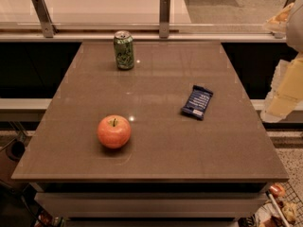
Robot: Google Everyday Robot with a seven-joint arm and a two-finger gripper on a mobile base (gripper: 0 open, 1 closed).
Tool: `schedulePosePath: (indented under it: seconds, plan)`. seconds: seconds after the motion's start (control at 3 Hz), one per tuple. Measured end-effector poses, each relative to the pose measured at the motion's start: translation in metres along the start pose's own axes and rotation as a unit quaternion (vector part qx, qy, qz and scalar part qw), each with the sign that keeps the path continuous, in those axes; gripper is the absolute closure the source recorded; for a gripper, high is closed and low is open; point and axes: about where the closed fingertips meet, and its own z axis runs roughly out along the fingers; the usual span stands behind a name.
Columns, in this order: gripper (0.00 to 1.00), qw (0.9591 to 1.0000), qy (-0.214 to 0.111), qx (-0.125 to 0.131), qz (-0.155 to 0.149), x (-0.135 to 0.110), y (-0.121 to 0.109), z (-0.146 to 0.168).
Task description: Knock green can over
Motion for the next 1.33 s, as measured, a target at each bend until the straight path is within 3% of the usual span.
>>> schedulePosePath:
  seconds: [0.67, 1.0, 1.33]
  plan:
    - [0.0, 0.9998, -0.016, 0.007, 0.008, -0.002, -0.004, 0.0]
    - [0.0, 0.997, -0.06, 0.014, 0.046, 0.001, -0.011, 0.018]
    - [0.0, 0.9871, -0.127, 0.035, 0.091, -0.006, -0.024, 0.041]
